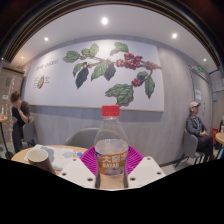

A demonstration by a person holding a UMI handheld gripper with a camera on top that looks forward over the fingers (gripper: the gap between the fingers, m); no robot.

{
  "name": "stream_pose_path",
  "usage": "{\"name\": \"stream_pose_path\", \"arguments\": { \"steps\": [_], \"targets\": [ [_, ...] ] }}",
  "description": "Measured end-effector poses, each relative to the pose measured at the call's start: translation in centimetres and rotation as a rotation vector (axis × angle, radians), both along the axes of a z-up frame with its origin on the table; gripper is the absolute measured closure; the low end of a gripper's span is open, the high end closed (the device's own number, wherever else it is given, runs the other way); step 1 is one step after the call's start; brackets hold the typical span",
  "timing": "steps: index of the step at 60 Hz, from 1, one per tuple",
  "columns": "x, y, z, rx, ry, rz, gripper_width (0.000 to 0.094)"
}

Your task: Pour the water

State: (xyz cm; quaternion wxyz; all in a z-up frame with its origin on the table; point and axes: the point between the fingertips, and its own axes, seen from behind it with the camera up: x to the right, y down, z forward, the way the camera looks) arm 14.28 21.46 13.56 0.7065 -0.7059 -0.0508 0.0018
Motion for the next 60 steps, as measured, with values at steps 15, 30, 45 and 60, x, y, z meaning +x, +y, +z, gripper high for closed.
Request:
{"name": "stream_pose_path", "arguments": {
  "steps": [15,30,45,60],
  "targets": [
    [-4.8,-1.8,5.4,0.124,-0.801,-0.021,0.0629],
    [-12.4,-2.2,4.5,0.310,-1.831,0.035,0.0626],
    [-13.9,-2.4,6.5,0.405,-2.300,0.004,0.0619],
    [-13.9,-2.4,7.4,0.399,-2.211,-0.009,0.0619]
  ]
}}
